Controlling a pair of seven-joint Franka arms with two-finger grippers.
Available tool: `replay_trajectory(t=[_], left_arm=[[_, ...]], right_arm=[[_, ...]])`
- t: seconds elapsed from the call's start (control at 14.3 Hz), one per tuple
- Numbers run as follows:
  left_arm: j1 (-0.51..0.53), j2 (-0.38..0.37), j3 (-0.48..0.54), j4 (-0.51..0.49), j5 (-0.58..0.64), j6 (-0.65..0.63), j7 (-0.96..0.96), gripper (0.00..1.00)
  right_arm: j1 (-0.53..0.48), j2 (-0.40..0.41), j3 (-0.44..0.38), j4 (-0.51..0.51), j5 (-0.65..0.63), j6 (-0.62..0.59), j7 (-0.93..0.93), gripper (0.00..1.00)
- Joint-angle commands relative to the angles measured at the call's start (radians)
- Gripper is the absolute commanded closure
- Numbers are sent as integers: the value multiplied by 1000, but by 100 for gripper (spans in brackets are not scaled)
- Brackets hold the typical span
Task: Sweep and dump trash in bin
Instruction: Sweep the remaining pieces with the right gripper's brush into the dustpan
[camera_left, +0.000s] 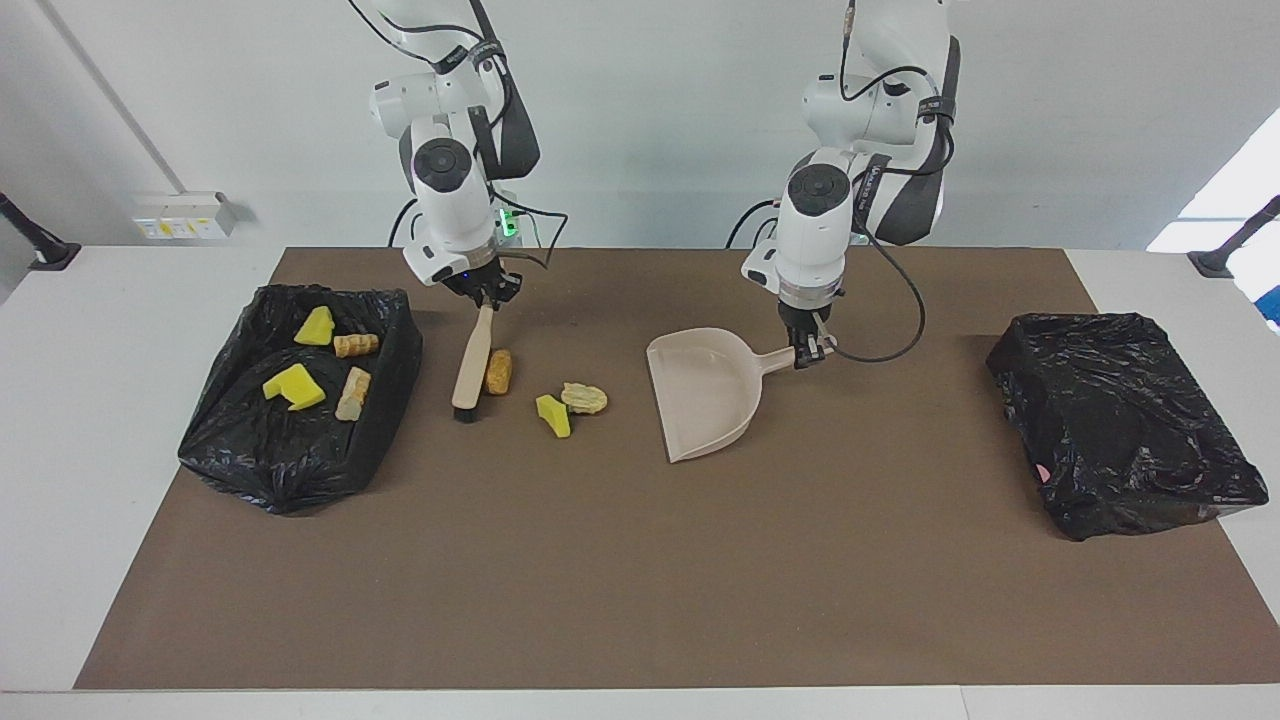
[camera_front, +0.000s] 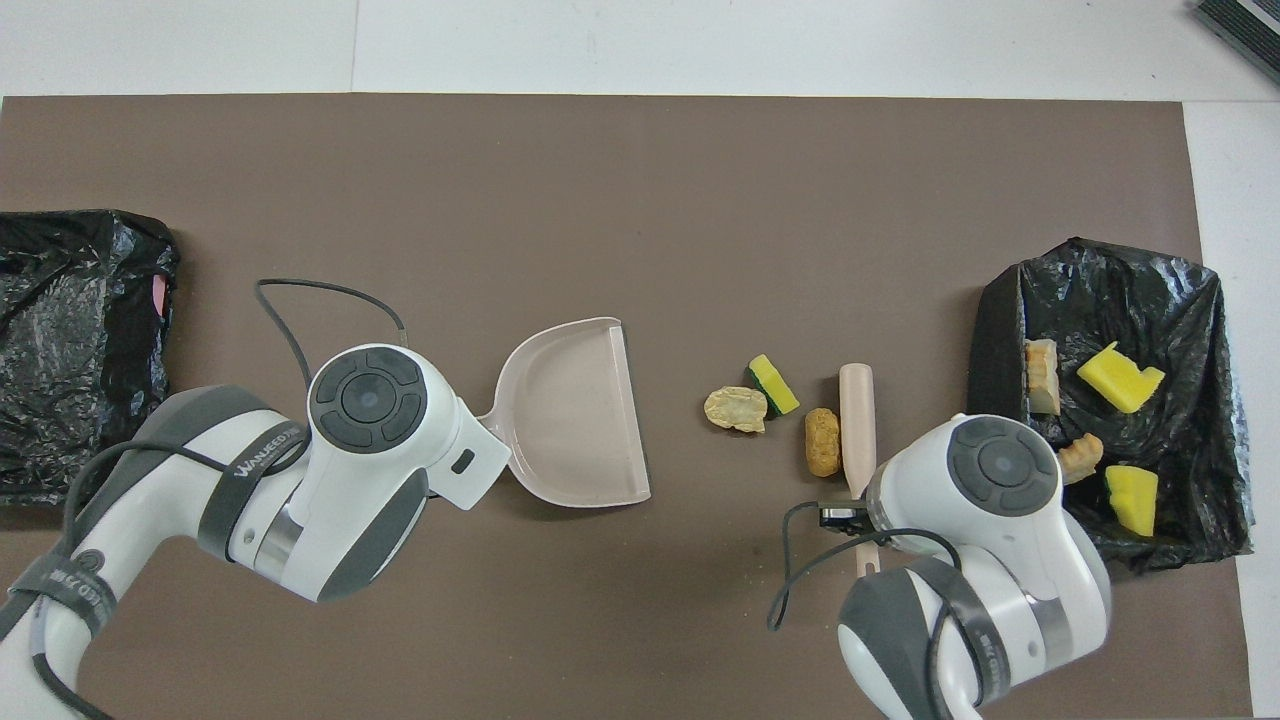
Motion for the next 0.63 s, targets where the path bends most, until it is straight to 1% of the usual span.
replay_trajectory(t=[0.0,0.21,0.42,0.56], left_arm=[[-13,-26,11,-47,13,40,-33,100],[-13,-25,11,-53,13,51,-43,100],[-13,-25,10,-53,13,52,-44,100],[-13,-24,11,-53,13,52,-44,100]], right_arm=[[22,91,3,93,55,2,-39,100],[79,157,6,172,67,4,-39,100],[146,214,6,246,136,5,-38,100],[217,264,6,297,194,40,-30,100]])
